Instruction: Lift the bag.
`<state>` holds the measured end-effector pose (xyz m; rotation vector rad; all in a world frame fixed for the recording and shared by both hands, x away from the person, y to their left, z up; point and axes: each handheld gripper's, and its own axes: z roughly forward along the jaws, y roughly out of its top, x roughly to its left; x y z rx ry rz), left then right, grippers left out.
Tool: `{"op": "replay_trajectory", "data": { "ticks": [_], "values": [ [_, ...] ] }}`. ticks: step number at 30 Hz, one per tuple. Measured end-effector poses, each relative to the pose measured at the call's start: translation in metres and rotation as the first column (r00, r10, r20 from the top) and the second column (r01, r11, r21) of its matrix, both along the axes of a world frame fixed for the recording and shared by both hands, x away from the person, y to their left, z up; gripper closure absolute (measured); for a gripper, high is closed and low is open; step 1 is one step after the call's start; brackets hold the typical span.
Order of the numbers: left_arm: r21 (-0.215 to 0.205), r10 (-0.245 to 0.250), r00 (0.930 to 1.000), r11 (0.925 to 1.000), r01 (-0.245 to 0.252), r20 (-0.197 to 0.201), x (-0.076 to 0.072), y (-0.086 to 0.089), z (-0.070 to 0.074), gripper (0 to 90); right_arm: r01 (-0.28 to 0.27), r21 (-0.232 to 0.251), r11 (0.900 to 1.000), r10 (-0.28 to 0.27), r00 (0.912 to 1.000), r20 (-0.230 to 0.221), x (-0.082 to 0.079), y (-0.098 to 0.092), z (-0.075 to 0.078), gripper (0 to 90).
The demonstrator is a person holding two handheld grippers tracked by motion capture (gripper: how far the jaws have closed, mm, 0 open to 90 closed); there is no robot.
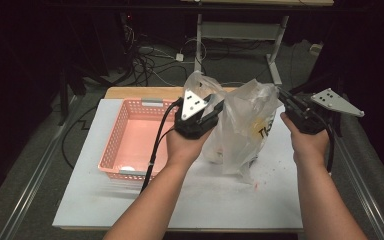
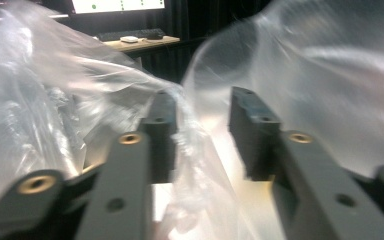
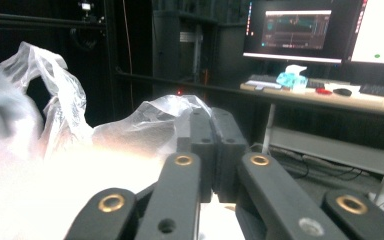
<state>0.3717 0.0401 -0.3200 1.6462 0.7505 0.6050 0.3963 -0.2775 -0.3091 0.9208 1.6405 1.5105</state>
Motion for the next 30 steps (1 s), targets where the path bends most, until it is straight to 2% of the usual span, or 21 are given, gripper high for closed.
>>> {"op": "replay_trajectory", "data": {
  "ticks": [2, 3, 8, 13, 14, 15, 17, 18, 20, 21, 23, 27, 30],
  "values": [
    [0.004, -0.005, 0.9998, 1.0, 0.005, -0.018, -0.009, 0.009, -0.004, 50.3, 0.001, -0.004, 1.0, -0.001, 1.0, -0.002, -0.002, -0.002, -0.004, 86.0],
    [0.017, -0.012, 0.9999, 0.9998, 0.012, -0.003, -0.012, 0.011, -0.005, 45.9, -0.005, -0.002, 1.0, 0.005, 1.0, -0.003, -0.003, -0.002, -0.004, 82.6],
    [-0.006, -0.039, 0.9992, 0.9992, 0.039, -0.007, -0.04, 0.028, -0.006, 30.8, -0.034, 0.011, 0.999, 0.034, 0.9994, 0.007, -0.014, -0.004, 0.001, 60.9],
    [0.015, -0.013, 0.9999, 0.9998, 0.013, 0.011, -0.071, 0.046, -0.009, 14.8, -0.05, 0.006, 0.999, 0.049, 0.9984, 0.027, -0.032, -0.007, 0.007, 47.7],
    [0.016, -0.006, 0.9999, 0.9999, 0.006, 0.013, -0.075, 0.049, -0.01, 14.1, -0.054, 0.001, 0.999, 0.054, 0.9983, 0.021, -0.036, -0.007, 0.005, 44.2],
    [0.035, -0.004, 1.0, 0.9994, 0.004, 0.004, -0.08, 0.054, -0.013, 13.9, -0.055, -0.001, 0.998, 0.055, 0.9984, 0.016, -0.038, -0.008, 0.004, 41.6],
    [0.059, -0.006, 0.9997, 0.9982, 0.007, -0.024, -0.082, 0.059, -0.02, 8.0, -0.057, -0.013, 0.998, 0.057, 0.9983, 0.007, -0.044, -0.009, -0.004, 37.3],
    [0.074, -0.001, 0.9987, 0.9972, 0.005, -0.052, -0.081, 0.061, -0.027, 5.9, -0.057, -0.016, 0.998, 0.057, 0.9984, 0.0, -0.046, -0.01, -0.007, 34.8],
    [0.081, -0.006, 0.9958, 0.9966, 0.013, -0.091, -0.079, 0.064, -0.037, 1.0, -0.059, -0.024, 0.998, 0.058, 0.9982, -0.014, -0.05, -0.011, -0.017, 28.7],
    [0.084, -0.006, 0.993, 0.9964, 0.016, -0.118, -0.077, 0.065, -0.043, 0.0, -0.057, -0.029, 0.998, 0.057, 0.9982, -0.017, -0.051, -0.011, -0.021, 25.7],
    [0.095, -0.007, 0.9896, 0.9953, 0.021, -0.143, -0.074, 0.066, -0.051, 0.0, -0.06, -0.029, 0.998, 0.059, 0.9976, -0.036, -0.055, -0.013, -0.031, 18.3],
    [0.078, 0.0, 0.9837, 0.9969, 0.014, -0.18, -0.069, 0.069, -0.063, 0.0, -0.036, -0.025, 0.999, 0.034, 0.9959, -0.085, -0.06, -0.016, -0.051, 0.1],
    [0.085, 0.0, 0.9839, 0.9963, 0.016, -0.179, -0.069, 0.07, -0.066, 0.0, -0.031, -0.021, 0.999, 0.028, 0.994, -0.106, -0.062, -0.02, -0.061, 0.0]
  ]
}}
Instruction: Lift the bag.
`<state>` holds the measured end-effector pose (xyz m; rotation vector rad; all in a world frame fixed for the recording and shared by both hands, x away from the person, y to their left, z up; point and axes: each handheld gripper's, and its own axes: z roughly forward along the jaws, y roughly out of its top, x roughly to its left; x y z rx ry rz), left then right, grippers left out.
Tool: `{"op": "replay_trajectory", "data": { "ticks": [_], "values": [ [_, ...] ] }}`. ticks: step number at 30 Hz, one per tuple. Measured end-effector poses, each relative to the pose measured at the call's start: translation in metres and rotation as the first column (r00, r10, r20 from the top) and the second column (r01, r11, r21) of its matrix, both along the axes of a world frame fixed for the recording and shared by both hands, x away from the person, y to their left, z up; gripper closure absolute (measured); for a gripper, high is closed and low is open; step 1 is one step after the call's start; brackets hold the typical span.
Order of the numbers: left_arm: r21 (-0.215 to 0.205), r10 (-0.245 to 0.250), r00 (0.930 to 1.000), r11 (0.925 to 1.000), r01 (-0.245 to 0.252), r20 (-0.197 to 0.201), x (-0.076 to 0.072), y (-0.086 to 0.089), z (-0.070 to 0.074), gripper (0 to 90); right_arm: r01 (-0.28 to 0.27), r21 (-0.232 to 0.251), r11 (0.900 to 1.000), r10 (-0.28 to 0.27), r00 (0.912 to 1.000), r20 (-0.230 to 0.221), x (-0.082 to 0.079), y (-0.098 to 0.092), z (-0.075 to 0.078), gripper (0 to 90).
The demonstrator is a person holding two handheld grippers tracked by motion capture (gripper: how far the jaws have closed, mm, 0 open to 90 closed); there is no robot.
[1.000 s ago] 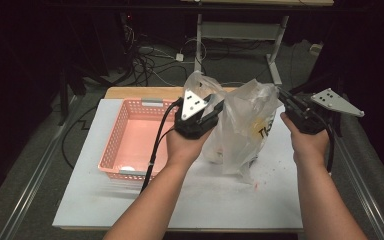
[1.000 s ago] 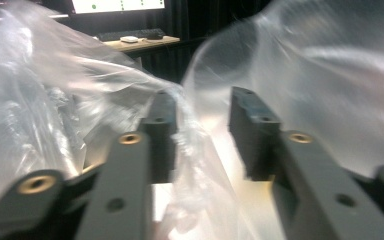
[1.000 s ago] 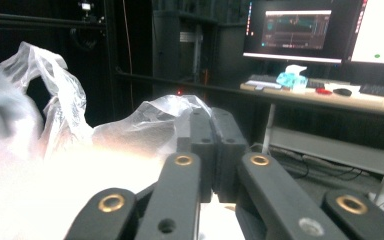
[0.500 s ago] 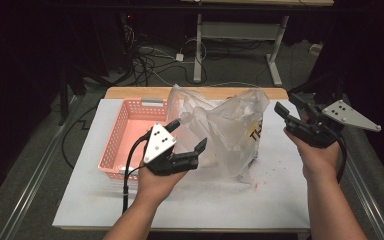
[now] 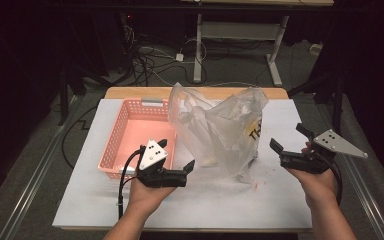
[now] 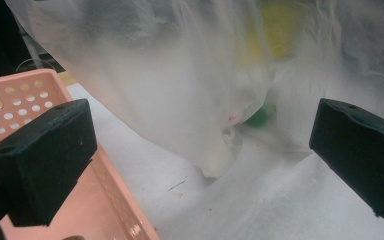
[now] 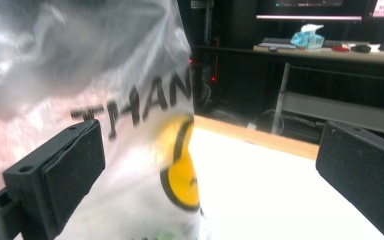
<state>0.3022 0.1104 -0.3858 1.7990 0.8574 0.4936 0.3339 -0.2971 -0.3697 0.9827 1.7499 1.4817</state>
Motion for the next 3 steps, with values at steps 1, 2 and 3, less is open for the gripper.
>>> {"op": "replay_trajectory", "data": {
  "ticks": [1, 2, 3],
  "values": [
    [-0.006, 0.002, 1.0, 1.0, -0.002, 0.006, -0.0005, 0.0003, -0.0001, 0.0, 0.001, -0.002, 1.0, -0.001, 1.0, -0.004, -0.0006, -0.0008, -0.002, 0.0],
    [-0.008, 0.002, 0.9999, 1.0, -0.002, 0.01, -0.0008, 0.0007, -0.0001, 0.0, 0.002, -0.005, 1.0, -0.002, 1.0, -0.004, -0.0015, -0.0018, -0.0047, 0.0],
    [-0.009, 0.005, 0.9999, 0.9999, -0.005, 0.011, -0.0009, 0.0009, 0.0, 0.0, 0.002, -0.002, 1.0, -0.003, 1.0, -0.007, -0.0026, -0.0022, -0.0068, 0.0]
  ]
}}
